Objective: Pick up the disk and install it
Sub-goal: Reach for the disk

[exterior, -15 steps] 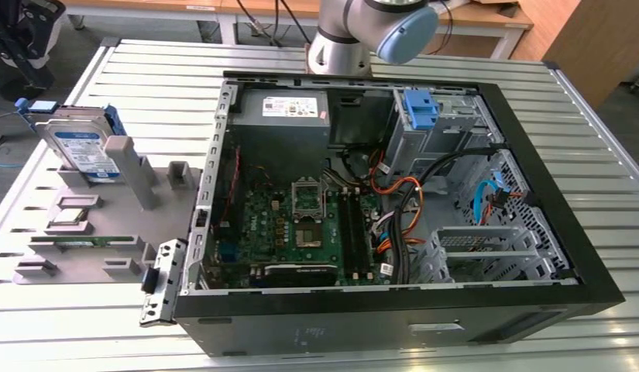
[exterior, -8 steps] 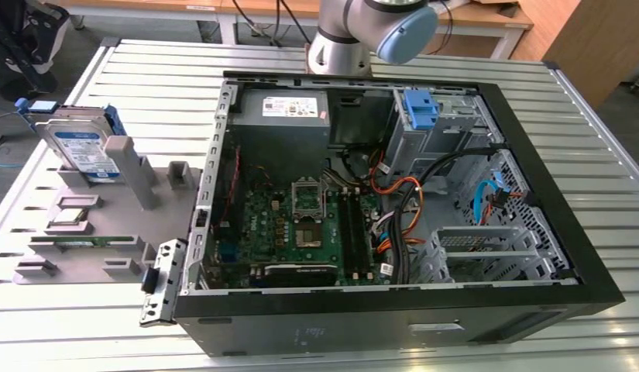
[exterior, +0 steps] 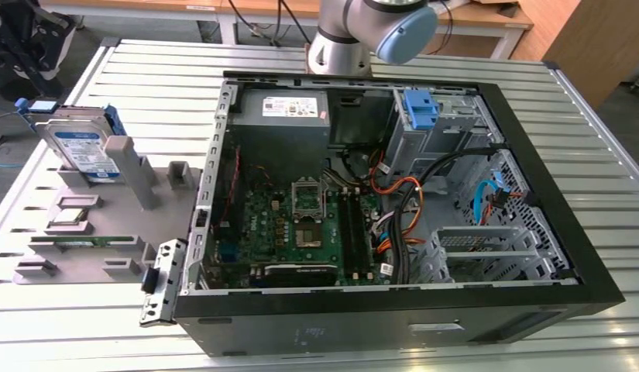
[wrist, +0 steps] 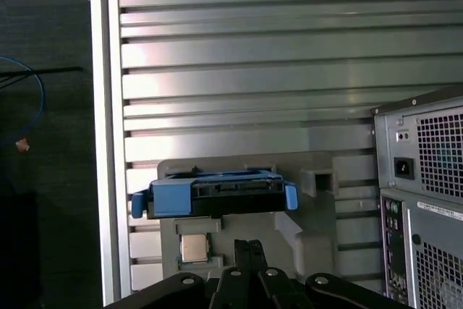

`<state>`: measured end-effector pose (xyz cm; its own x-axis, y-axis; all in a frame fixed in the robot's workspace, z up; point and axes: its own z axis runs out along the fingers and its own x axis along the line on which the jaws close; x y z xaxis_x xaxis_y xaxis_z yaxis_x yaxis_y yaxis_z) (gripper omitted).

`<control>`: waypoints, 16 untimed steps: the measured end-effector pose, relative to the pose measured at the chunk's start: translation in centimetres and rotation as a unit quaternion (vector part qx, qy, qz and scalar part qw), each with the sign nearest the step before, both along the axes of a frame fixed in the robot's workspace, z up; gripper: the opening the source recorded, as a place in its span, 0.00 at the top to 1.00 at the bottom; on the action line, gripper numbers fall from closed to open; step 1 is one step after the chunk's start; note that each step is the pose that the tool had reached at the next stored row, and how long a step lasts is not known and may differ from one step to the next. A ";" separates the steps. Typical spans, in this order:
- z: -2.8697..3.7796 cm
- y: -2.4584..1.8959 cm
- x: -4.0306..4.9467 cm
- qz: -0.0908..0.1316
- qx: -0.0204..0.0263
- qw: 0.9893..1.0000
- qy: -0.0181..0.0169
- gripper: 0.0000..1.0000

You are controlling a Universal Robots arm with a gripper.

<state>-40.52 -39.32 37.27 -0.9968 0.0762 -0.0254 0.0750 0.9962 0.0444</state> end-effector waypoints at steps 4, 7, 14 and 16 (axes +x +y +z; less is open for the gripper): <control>-0.23 0.75 -0.11 0.000 0.000 1.000 0.000 0.90; -0.61 0.89 -0.23 0.000 0.000 1.000 0.000 0.90; -1.70 1.23 -1.01 0.000 -0.001 1.000 0.000 0.90; -1.90 1.39 -1.32 0.000 -0.001 1.000 0.000 0.90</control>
<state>-41.85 -37.93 35.38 -0.9968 0.0762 -0.0255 0.0750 0.9963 0.0428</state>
